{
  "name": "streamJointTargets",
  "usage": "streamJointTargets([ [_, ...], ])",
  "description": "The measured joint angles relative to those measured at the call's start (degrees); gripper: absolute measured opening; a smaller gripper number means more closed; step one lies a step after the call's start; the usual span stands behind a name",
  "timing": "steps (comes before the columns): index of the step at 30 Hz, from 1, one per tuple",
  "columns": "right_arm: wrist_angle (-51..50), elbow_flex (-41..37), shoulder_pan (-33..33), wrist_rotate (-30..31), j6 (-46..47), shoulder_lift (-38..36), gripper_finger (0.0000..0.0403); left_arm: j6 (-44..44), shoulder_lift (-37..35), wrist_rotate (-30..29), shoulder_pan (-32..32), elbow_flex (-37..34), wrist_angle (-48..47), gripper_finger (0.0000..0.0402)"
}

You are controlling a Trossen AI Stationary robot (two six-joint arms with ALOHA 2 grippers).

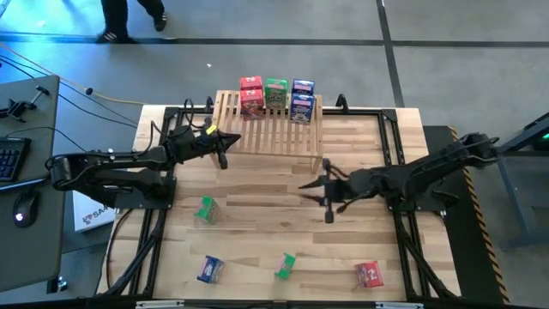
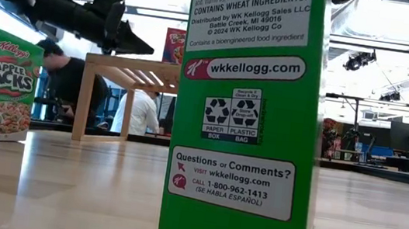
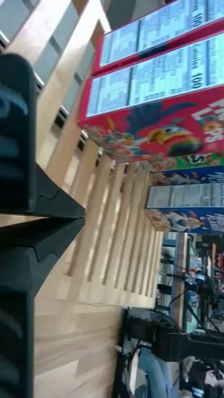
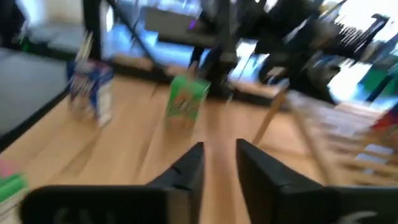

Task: Stack cereal on shelf
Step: Put the bottom green cereal box on the shelf aligned with the other green cereal box

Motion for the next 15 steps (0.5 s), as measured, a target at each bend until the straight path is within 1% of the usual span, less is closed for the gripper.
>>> streamJointTargets([
  [5,-14.35,10.62,1.69,-6.28,4.89,6.97,0.0171,0.0,0.02,-0.14,0.01,-1.1,-0.03,0.0],
  [10,-30.3,22.76,5.21,-11.24,9.01,15.36,0.0248,-0.02,0.0,-0.14,-0.01,-1.57,1.26,0.0001],
  [12,-35.31,26.97,6.94,-13.21,9.17,18.64,0.0269,-0.02,0.0,-0.14,-0.03,-1.57,1.28,0.0],
  [15,-39.57,32.15,9.2,-16.27,7.84,22.8,0.0284,-0.02,0.0,-0.14,-0.03,-1.57,1.28,0.0001],
])
